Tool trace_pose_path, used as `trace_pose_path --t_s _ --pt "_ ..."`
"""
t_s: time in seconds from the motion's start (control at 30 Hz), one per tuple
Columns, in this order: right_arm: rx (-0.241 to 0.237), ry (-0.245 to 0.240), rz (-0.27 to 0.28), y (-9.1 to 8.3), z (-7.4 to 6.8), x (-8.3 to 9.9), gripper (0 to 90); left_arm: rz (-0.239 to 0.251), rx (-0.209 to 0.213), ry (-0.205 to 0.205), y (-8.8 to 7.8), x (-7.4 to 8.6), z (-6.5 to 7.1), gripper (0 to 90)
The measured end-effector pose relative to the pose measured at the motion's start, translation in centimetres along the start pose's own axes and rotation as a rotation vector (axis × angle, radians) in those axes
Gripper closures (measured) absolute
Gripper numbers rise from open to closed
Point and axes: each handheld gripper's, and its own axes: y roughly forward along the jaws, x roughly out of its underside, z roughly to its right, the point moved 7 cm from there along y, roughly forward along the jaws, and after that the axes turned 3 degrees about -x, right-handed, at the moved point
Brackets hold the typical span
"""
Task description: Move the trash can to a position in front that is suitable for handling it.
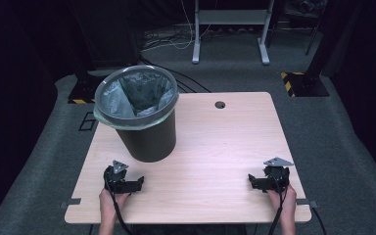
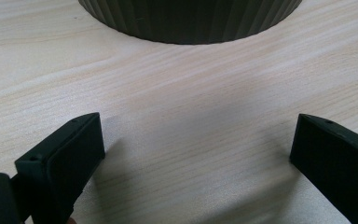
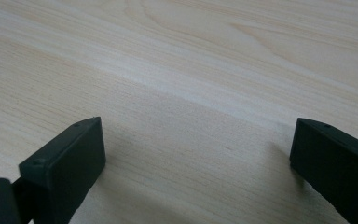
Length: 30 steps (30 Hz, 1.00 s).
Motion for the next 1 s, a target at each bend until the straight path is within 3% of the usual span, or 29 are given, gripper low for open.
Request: trace_pose_path --t_s 0.57,0.8,1.0 --pt "-0.003 0.006 0.0 -0.1 0.0 0.0 2.8 -0.001 0.01 0.005 0.1 -0.1 0.1 2.6" --pt "-0.066 0.029 0.036 -0.7 -0.3 -0.4 3.7 0.0 0.01 0.008 0.1 -0.1 0.1 2.6" --pt "-0.108 0.008 0.075 -1.6 -1.5 -2.1 5.0 -0.001 0.009 0.005 0.2 -0.1 0.1 2.3"
